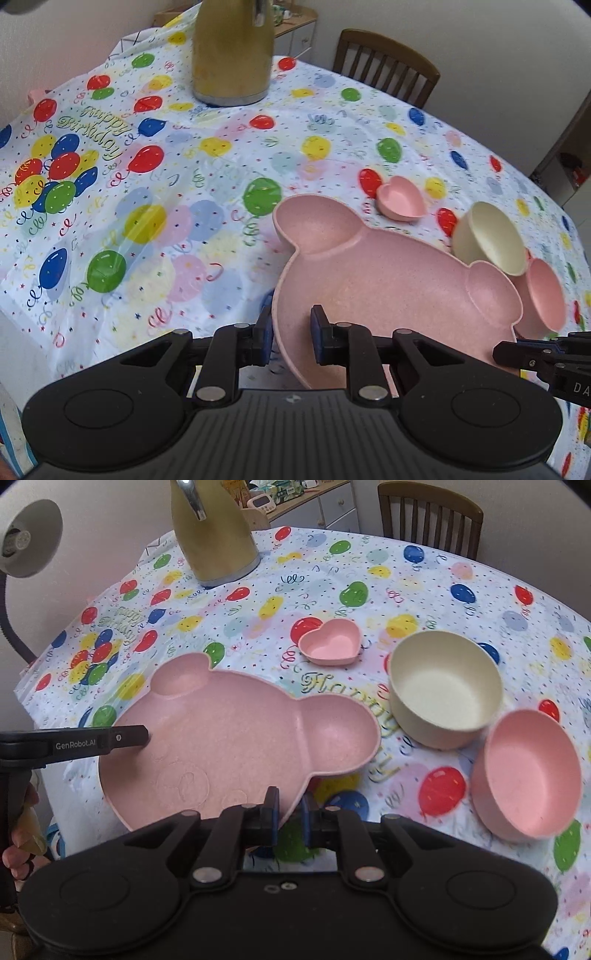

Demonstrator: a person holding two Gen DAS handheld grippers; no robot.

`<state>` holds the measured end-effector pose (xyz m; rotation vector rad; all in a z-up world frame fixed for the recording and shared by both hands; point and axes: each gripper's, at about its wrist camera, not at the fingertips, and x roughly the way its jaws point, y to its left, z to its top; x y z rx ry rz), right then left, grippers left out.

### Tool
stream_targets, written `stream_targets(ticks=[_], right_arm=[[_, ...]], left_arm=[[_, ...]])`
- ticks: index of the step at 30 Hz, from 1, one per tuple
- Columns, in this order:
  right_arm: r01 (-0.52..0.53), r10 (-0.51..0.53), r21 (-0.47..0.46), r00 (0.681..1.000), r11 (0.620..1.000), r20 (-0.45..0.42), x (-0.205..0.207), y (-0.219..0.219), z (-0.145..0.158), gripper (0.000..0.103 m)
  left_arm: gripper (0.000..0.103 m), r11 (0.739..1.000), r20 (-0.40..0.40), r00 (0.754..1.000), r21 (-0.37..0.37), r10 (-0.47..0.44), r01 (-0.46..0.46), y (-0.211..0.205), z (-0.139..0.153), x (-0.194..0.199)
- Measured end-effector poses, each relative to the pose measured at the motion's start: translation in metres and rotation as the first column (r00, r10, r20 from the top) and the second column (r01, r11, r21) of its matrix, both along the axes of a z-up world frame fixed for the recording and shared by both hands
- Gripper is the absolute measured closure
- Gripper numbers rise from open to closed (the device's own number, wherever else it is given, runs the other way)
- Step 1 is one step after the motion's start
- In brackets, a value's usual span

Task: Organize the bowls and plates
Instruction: 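Close both grippers on the pink bear-shaped plate rim and lift it, then carry the pink bear-shaped plate over the stacked white plates with both grippers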

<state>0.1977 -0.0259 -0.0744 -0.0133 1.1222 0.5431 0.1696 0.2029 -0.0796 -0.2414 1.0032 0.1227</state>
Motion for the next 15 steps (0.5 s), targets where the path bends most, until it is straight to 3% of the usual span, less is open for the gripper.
stream_targets(ticks=[15], right_arm=[[0.01, -0.011, 0.038, 0.999, 0.999, 0.034, -0.069, -0.103, 0.038, 0.091]], left_arm=[[0.083, 0.997, 0.064, 0.995, 0.005, -0.071, 0.071, -0.098, 0.04, -0.065]])
